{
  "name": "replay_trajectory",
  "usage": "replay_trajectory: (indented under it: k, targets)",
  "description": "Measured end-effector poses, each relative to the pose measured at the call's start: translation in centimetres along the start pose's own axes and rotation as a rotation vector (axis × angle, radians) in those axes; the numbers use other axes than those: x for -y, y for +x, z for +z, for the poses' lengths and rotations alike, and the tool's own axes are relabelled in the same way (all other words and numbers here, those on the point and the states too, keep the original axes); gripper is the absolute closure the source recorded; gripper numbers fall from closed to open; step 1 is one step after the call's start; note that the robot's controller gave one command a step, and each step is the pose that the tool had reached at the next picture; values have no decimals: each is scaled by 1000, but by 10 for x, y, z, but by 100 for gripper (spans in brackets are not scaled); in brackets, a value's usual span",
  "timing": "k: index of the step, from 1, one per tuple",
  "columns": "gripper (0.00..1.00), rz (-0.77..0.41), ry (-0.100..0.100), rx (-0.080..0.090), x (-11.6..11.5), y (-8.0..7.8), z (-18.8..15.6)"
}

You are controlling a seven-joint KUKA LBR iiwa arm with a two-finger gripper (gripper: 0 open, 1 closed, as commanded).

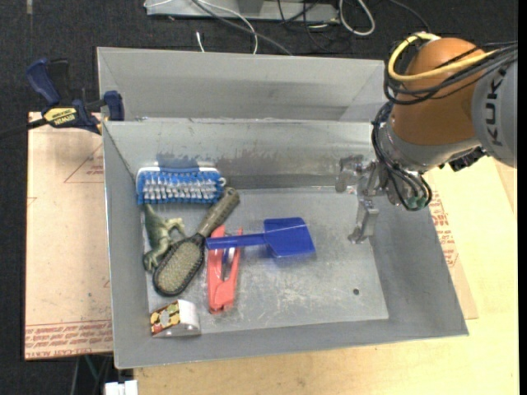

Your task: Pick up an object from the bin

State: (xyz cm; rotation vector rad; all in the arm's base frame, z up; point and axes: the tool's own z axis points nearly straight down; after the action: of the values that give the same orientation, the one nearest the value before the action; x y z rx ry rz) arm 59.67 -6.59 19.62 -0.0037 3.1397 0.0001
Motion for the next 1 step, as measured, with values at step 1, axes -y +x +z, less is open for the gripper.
replay_trajectory:
  k: [1]
  targets:
    - [0, 0, 0, 0, 0, 0, 0]
